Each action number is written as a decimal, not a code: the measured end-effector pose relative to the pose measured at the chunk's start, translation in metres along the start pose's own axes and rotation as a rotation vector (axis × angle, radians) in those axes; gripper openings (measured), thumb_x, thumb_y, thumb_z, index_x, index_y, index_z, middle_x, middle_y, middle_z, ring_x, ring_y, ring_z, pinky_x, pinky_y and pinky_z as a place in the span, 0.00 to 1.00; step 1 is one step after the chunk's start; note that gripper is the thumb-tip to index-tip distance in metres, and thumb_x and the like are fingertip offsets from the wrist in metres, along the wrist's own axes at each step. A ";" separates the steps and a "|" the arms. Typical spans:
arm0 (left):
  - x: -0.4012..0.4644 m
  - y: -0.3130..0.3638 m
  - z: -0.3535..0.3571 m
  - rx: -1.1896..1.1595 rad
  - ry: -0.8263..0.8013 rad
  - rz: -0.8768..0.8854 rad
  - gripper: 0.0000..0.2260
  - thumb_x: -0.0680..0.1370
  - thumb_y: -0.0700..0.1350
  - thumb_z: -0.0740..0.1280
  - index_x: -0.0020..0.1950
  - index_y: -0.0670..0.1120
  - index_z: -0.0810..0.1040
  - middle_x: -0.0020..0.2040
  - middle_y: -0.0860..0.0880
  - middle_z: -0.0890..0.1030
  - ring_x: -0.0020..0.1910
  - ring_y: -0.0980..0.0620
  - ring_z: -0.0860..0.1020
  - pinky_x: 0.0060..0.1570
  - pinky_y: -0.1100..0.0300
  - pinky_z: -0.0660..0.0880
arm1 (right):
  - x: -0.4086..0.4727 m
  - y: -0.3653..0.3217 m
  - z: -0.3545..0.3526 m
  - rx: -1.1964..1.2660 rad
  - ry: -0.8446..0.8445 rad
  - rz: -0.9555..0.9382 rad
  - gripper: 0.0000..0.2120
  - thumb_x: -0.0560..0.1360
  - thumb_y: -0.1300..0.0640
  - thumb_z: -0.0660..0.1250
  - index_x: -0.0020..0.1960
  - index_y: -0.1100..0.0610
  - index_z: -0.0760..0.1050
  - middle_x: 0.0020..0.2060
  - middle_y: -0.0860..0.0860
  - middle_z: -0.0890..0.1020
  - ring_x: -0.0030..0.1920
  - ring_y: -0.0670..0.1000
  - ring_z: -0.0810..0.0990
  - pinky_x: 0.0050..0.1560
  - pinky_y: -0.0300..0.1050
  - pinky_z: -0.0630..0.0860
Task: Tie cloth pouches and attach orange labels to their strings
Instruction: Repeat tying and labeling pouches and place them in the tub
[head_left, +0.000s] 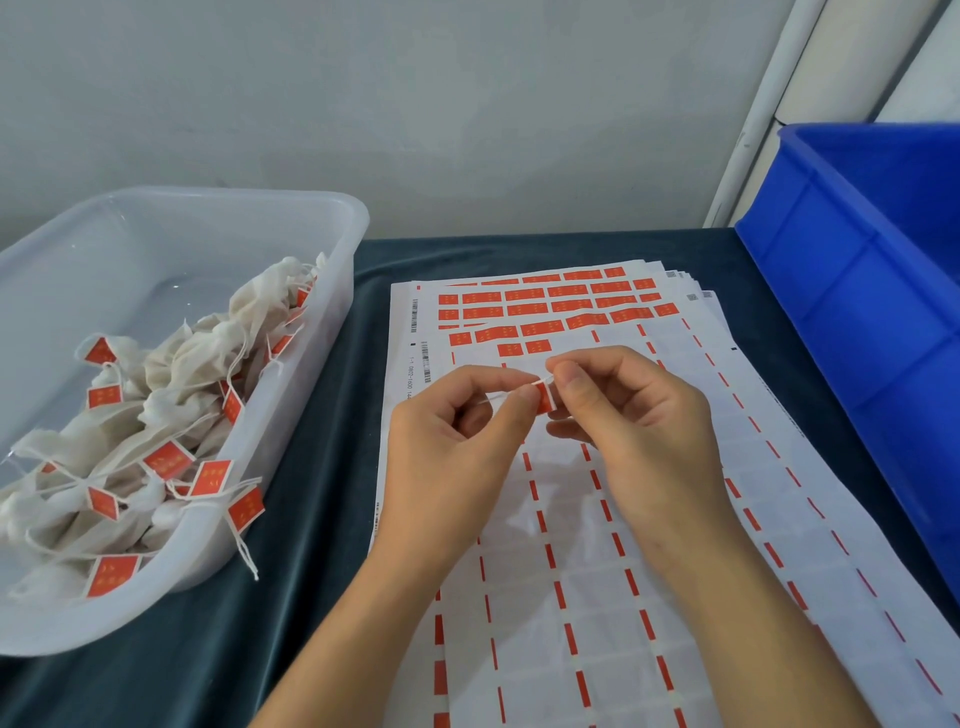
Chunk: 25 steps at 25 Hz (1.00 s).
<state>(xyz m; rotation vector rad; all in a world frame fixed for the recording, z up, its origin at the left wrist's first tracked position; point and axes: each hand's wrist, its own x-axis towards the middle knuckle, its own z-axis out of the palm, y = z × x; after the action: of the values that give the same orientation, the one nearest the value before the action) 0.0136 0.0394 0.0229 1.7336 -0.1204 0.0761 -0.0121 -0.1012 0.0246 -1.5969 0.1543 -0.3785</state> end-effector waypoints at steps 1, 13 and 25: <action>0.000 0.000 0.000 0.001 -0.001 -0.002 0.04 0.79 0.47 0.75 0.46 0.56 0.87 0.31 0.54 0.81 0.31 0.54 0.74 0.39 0.48 0.82 | 0.000 0.000 0.000 0.002 0.000 0.001 0.05 0.78 0.50 0.71 0.52 0.46 0.84 0.43 0.41 0.87 0.47 0.43 0.86 0.41 0.34 0.81; 0.002 0.000 -0.006 -0.064 -0.026 -0.028 0.05 0.80 0.48 0.72 0.45 0.53 0.87 0.37 0.54 0.84 0.33 0.60 0.78 0.35 0.70 0.75 | 0.000 0.002 -0.001 0.012 -0.129 -0.009 0.11 0.77 0.60 0.73 0.56 0.47 0.83 0.45 0.44 0.87 0.49 0.48 0.86 0.45 0.40 0.84; 0.001 0.004 -0.003 -0.032 -0.052 -0.081 0.07 0.80 0.46 0.73 0.43 0.54 0.86 0.39 0.52 0.86 0.40 0.45 0.82 0.38 0.60 0.79 | -0.001 0.002 -0.001 -0.012 -0.106 0.024 0.04 0.79 0.54 0.71 0.50 0.47 0.85 0.42 0.42 0.87 0.47 0.46 0.86 0.42 0.36 0.82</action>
<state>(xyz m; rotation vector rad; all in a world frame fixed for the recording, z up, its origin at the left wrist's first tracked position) 0.0139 0.0415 0.0272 1.7070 -0.0898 -0.0303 -0.0132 -0.1017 0.0227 -1.6212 0.0944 -0.2737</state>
